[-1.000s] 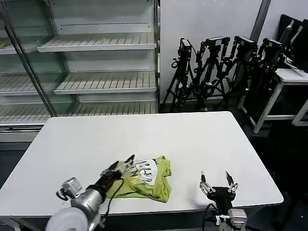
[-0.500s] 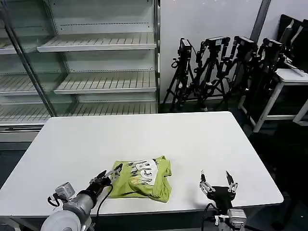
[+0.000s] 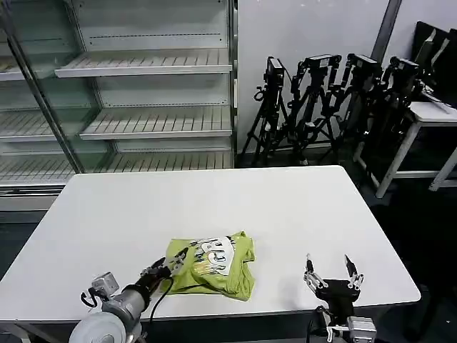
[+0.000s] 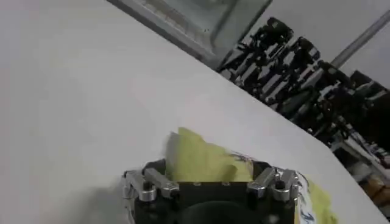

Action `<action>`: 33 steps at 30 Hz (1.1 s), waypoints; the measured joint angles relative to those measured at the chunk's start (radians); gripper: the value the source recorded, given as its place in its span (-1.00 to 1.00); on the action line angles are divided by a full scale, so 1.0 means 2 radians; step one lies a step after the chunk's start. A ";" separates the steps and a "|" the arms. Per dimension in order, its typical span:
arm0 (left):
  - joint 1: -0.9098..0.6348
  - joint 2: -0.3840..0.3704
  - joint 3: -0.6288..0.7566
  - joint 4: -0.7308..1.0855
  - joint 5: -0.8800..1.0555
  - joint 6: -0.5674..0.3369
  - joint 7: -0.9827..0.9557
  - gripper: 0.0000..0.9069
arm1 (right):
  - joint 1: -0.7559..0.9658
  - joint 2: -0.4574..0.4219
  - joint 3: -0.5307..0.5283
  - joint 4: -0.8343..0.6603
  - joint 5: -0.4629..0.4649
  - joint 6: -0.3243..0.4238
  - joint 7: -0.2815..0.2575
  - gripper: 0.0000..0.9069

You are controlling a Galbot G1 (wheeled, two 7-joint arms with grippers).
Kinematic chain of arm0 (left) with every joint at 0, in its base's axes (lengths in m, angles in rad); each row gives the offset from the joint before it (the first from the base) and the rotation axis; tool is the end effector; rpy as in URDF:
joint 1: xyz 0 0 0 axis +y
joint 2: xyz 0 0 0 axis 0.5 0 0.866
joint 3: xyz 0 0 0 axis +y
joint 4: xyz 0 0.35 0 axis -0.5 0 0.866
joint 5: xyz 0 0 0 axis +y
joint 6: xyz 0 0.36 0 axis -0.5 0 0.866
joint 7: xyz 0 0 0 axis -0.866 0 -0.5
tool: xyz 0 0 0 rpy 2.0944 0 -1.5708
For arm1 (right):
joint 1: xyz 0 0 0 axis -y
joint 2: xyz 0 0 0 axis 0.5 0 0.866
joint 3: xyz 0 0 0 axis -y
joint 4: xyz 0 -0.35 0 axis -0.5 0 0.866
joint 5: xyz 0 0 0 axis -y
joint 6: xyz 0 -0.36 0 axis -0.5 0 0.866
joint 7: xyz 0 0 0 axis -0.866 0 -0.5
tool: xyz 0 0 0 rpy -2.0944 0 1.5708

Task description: Fold and organize the clothes.

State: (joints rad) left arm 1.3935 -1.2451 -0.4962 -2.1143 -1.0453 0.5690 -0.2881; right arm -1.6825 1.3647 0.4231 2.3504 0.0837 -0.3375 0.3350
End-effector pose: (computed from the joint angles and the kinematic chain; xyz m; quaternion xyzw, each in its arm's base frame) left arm 0.2361 0.0444 -0.2531 -0.0862 -0.9176 0.2857 0.2626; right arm 0.1456 0.0053 -0.2318 -0.0611 -0.9923 0.0394 0.1004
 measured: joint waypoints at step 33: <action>0.002 -0.035 -0.010 0.026 -0.052 -0.021 0.030 -0.91 | -0.032 0.007 0.011 0.034 -0.004 0.002 -0.001 1.00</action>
State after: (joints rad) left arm 1.3968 -1.3148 -0.5155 -2.0621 -1.1501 0.5278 -0.2275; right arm -1.7460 1.3790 0.4454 2.4186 0.0760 -0.3329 0.3336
